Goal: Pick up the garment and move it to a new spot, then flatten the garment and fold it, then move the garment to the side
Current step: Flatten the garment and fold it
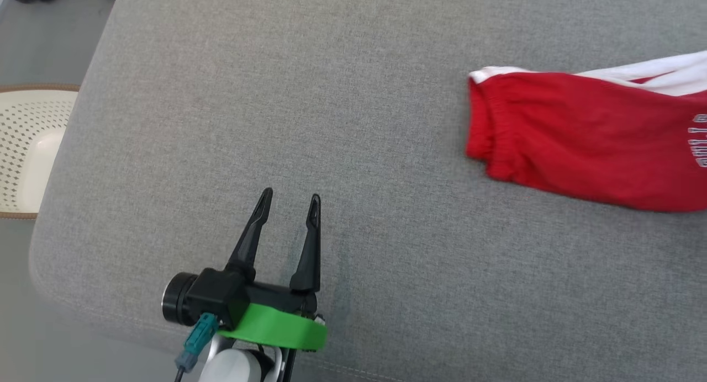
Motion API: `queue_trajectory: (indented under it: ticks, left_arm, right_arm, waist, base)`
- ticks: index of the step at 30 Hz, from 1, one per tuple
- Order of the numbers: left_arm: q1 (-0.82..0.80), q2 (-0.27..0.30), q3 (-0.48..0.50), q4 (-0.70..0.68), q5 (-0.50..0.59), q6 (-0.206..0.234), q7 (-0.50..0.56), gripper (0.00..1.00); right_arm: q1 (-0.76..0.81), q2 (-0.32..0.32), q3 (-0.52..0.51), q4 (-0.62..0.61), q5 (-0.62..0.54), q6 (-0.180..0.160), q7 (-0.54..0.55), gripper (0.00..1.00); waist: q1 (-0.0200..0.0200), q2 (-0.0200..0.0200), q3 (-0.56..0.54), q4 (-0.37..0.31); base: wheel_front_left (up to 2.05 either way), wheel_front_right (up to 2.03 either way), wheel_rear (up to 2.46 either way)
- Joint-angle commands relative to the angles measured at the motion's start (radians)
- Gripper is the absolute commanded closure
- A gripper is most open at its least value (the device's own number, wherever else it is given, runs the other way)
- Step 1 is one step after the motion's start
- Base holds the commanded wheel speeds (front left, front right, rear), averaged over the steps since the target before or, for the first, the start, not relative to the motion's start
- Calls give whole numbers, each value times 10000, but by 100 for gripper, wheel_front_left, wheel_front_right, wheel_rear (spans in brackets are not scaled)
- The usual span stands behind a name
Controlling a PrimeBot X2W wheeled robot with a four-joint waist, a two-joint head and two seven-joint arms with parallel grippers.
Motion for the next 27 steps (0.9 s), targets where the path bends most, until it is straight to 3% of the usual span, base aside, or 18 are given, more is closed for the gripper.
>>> queue_trajectory:
  ticks: [1,5,9,16,21,27]
  left_arm:
    - [221,-11,102,19,21,-59,-28,0]
    - [521,-12,214,8,-169,5,-28,0]
    - [692,-12,159,-37,-355,111,-28,0]
    - [674,-11,-41,149,-498,93,-28,0]
    - [414,-10,-237,491,-517,-64,-29,0]
    - [627,-7,-151,798,-543,-69,-29,0]
  right_arm:
    - [198,-205,-401,49,-172,-23,-134,100]
    - [302,-236,-883,-350,-85,-14,-20,100]
    - [521,223,-244,-1420,531,-14,594,100]
    - [770,1934,1665,-3095,979,-14,1515,100]
    - [690,2913,2182,-2892,502,-19,1345,100]
    - [579,3381,2045,-2149,-61,-16,735,100]
  waist:
    - [0,0,-383,-81]
    - [0,0,-662,-13]
    - [0,0,-830,17]
    - [0,0,-777,-14]
    - [0,0,-678,211]
    - [0,0,-792,418]
  base:
    - [0,0,0]
    - [0,0,0]
    - [0,0,0]
    - [0,0,0]
    - [0,0,0]
    - [0,0,0]
